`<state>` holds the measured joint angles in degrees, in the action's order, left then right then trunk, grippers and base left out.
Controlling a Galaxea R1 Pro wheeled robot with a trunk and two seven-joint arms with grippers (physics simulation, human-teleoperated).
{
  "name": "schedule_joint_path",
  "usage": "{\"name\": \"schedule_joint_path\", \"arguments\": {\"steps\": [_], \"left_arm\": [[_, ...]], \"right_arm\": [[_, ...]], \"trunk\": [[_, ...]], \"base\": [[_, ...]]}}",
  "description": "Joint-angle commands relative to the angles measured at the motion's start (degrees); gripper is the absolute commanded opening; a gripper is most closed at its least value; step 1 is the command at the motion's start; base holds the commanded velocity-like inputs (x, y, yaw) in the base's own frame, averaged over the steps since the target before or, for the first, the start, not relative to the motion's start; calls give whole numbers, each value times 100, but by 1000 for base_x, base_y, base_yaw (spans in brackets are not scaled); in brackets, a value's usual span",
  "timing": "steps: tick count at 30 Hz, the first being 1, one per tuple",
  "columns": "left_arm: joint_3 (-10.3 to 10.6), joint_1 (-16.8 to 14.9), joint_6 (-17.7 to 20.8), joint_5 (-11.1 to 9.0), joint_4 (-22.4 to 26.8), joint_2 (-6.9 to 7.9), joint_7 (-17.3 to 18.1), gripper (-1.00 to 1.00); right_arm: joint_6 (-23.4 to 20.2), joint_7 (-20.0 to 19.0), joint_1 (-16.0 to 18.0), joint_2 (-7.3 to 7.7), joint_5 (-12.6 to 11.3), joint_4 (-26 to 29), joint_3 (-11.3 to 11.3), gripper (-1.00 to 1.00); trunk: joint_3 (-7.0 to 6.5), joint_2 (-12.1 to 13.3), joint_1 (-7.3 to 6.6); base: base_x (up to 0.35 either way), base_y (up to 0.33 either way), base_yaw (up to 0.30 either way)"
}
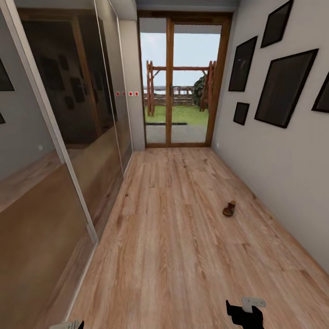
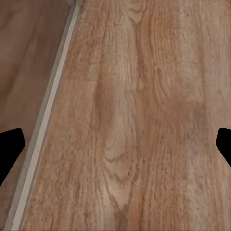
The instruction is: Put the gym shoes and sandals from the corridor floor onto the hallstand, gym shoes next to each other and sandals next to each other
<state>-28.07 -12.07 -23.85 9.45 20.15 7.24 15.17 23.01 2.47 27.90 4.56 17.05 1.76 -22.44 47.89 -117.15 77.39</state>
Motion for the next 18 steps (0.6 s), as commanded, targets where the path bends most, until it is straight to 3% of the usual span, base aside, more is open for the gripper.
{"name": "schedule_joint_path", "arguments": {"steps": [1, 18], "left_arm": [[-49, -6, -23, 57, -4, -3, 30, 100], [-49, -6, -23, 57, -5, -3, 30, 100]], "right_arm": [[20, 27, 5, 1, 61, -9, -33, 100], [20, 26, 5, 1, 60, -9, -33, 100]], "trunk": [[5, -2, 1], [5, -2, 1]], "base": [[93, 82, 0], [33, 22, 0]]}}
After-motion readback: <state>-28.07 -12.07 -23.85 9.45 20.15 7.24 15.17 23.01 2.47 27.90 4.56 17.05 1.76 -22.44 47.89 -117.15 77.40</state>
